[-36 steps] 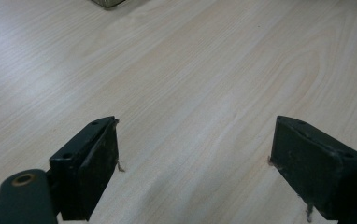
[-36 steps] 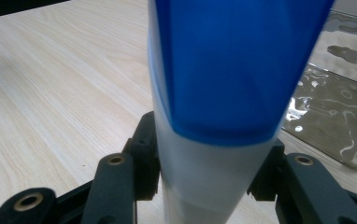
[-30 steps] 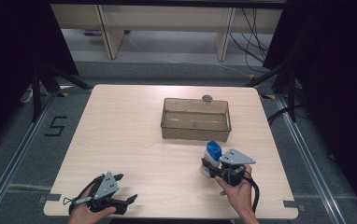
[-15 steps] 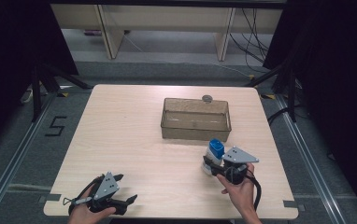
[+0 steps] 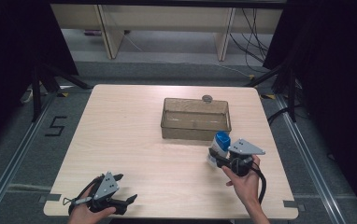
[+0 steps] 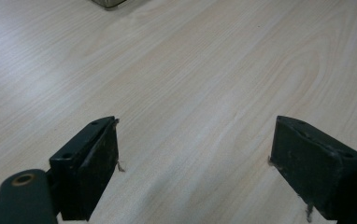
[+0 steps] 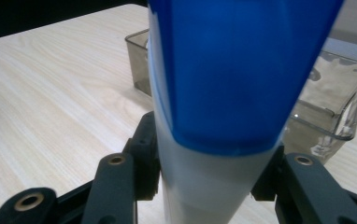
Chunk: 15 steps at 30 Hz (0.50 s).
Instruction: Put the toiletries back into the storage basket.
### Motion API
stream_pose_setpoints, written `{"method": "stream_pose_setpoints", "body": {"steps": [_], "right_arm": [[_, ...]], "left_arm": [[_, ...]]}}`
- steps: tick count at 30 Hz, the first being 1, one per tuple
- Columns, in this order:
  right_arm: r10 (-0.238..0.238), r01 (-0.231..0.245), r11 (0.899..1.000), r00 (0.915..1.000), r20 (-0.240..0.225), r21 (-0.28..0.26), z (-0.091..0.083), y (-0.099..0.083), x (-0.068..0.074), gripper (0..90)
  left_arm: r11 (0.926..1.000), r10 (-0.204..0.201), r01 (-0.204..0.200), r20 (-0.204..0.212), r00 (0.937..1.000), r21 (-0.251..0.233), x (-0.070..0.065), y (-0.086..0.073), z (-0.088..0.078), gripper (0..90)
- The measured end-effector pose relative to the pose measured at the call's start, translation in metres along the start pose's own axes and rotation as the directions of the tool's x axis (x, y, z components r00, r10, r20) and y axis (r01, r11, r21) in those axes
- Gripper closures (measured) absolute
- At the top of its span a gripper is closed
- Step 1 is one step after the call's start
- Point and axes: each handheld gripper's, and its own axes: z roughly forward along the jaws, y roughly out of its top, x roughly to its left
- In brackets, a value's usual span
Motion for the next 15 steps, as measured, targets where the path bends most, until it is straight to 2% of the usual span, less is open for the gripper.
{"method": "stream_pose_setpoints", "body": {"steps": [1, 3, 4, 6, 7, 8, 9, 10, 11, 12, 13, 14, 15], "right_arm": [[-0.014, 0.014, 1.0, 0.9998, 0.013, -0.008, 0.0, 0.001, -0.002, 56.1], [0.008, -0.008, 1.0, 1.0, -0.001, 0.006, -0.001, 0.004, -0.003, 56.1], [-0.016, 0.016, 1.0, 0.9999, 0.001, -0.003, 0.0, 0.005, -0.007, 56.1], [0.009, -0.009, 1.0, 0.9999, 0.012, 0.011, -0.001, 0.009, -0.008, 56.1], [0.009, -0.009, 1.0, 0.9999, 0.012, 0.011, -0.001, 0.009, -0.008, 56.1], [-0.024, 0.024, 1.0, 0.9996, 0.014, 0.002, -0.001, 0.011, -0.012, 56.1], [0.026, -0.026, 1.0, 0.9994, 0.021, 0.006, -0.001, 0.012, -0.01, 56.1], [0.014, -0.015, 1.0, 0.9997, 0.018, 0.016, -0.003, 0.015, -0.013, 56.1], [0.014, -0.015, 1.0, 0.9997, 0.018, 0.016, -0.003, 0.015, -0.013, 56.1], [-0.01, 0.01, 1.0, 0.9998, 0.019, 0.009, -0.004, 0.018, -0.017, 56.1], [-0.01, 0.01, 1.0, 0.9998, 0.019, 0.009, -0.004, 0.018, -0.017, 56.1], [0.011, -0.011, 1.0, 0.9997, 0.02, 0.012, -0.005, 0.02, -0.016, 56.1], [-0.011, 0.011, 1.0, 0.9997, 0.023, 0.004, -0.005, 0.022, -0.019, 56.1]], "left_arm": [[1.0, -0.001, 0.001, 0.007, 1.0, -0.002, 0.0, 0.0, 0.0, 14.8], [1.0, -0.001, 0.001, 0.0, 1.0, 0.0, 0.0, 0.0, 0.0, 14.9], [1.0, -0.001, 0.001, 0.001, 1.0, 0.0, 0.0, 0.0, 0.0, 14.8], [1.0, 0.001, -0.001, -0.001, 1.0, 0.003, 0.0, 0.0, 0.0, 14.9], [0.9998, -0.015, 0.015, -0.002, 0.9999, -0.009, -0.001, -0.001, 0.001, 14.9], [0.9999, -0.013, 0.013, -0.002, 0.9999, -0.007, 0.0, -0.001, 0.001, 14.9], [0.9999, -0.014, 0.014, -0.002, 0.9999, -0.007, 0.0, -0.001, 0.001, 14.9], [0.9999, -0.015, 0.014, -0.002, 0.9999, -0.008, 0.0, -0.001, 0.001, 14.9], [1.0, 0.003, -0.003, -0.006, 1.0, 0.007, 0.001, -0.001, 0.0, 14.9], [1.0, 0.005, -0.005, -0.007, 1.0, 0.008, 0.001, -0.001, 0.0, 14.9], [0.9998, -0.016, 0.016, -0.004, 0.9999, -0.009, 0.0, -0.001, 0.001, 14.9], [0.9998, -0.019, 0.019, -0.002, 0.9998, -0.011, 0.0, -0.001, 0.001, 14.9], [0.9999, 0.006, -0.006, -0.007, 1.0, 0.01, 0.001, 0.0, 0.0, 14.9]]}}
